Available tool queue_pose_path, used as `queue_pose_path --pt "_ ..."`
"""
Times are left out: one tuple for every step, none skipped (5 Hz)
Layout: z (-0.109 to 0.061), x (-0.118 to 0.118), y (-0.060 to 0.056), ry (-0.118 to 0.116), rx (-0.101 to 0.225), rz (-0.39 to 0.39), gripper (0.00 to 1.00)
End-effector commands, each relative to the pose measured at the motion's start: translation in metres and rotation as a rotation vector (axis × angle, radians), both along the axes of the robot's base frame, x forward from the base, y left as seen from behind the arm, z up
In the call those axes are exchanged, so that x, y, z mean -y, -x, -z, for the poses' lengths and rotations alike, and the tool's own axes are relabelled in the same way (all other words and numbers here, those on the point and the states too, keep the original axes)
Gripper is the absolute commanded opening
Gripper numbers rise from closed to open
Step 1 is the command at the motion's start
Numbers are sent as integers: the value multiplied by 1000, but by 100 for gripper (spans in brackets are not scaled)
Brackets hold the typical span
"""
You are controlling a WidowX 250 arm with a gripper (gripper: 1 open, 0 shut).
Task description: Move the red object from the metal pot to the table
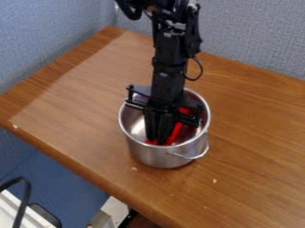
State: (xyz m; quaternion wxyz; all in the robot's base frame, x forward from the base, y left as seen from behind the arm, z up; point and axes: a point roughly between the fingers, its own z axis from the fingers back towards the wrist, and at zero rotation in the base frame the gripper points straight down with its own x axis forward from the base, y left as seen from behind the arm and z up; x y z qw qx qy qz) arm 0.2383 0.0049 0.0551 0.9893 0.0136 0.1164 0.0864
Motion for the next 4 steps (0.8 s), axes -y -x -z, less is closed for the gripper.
queue_pose_path --pt "-28 -9 3 2 79 -10 0" --pt "-62 -16 6 3 190 -14 0" --pt "-92 -15 13 45 229 -8 0" --pt "-112 -4 7 94 279 -6 0"
